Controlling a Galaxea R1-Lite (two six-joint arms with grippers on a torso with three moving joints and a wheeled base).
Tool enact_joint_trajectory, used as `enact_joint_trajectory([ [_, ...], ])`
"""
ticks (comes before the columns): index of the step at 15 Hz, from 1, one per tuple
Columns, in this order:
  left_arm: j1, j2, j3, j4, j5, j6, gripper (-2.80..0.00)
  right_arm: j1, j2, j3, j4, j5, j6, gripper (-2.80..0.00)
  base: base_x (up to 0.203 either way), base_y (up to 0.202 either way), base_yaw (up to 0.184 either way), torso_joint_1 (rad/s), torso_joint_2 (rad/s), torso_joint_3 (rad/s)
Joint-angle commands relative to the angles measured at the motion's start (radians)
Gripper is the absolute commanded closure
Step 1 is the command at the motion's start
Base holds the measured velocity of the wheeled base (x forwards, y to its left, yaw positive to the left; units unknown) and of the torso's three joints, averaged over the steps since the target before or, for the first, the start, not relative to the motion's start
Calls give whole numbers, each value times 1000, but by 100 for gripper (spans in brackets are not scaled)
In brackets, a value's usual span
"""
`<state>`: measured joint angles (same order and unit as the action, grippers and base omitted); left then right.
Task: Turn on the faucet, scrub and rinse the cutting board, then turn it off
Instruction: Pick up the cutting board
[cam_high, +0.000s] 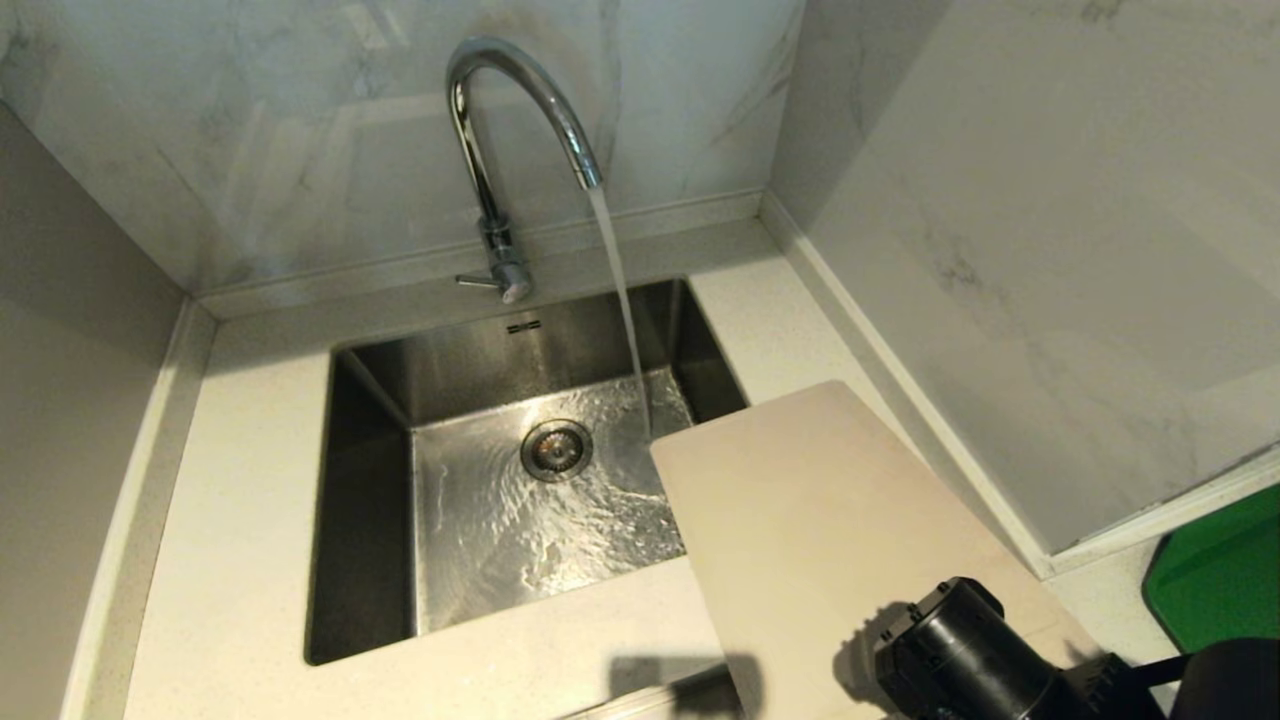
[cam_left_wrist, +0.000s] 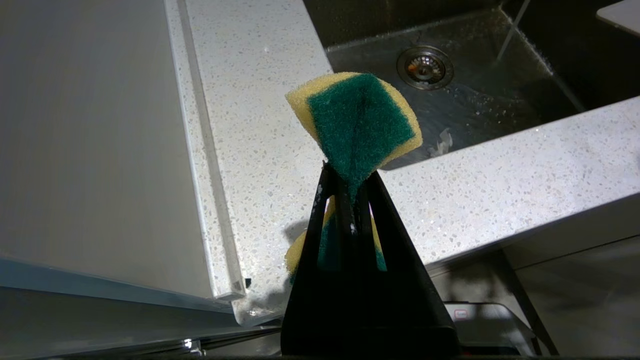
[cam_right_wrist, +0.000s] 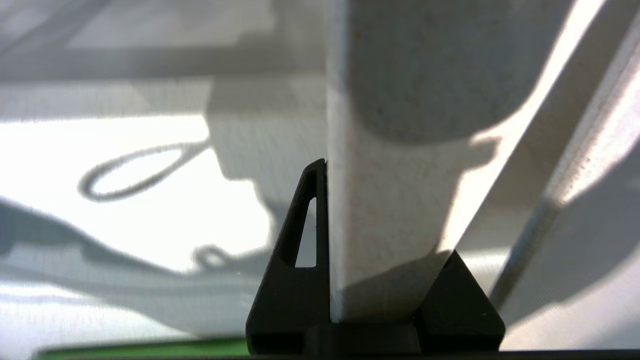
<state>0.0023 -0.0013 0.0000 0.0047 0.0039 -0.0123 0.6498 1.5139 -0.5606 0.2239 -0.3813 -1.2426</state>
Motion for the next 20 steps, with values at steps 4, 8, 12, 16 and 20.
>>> enact_joint_trajectory([
  [4,1,1,3,0,1,0,0,-1,-144,-56,79,-5,-35,0,0,0,0,0,0,0],
  [8,-1,1,3,0,1,-1,0,-1,-190,-70,78,-7,-62,0,0,0,0,0,0,0],
  [12,1,1,3,0,1,0,0,-1,-262,-88,77,-31,-165,0,0,0,0,0,0,0],
  [16,0,1,3,0,1,0,0,-2,-329,-101,73,-33,-290,0,0,0,0,0,0,0],
  [20,1,1,3,0,1,0,0,-5,-368,-136,72,-34,-388,0,0,0,0,0,0,0],
])
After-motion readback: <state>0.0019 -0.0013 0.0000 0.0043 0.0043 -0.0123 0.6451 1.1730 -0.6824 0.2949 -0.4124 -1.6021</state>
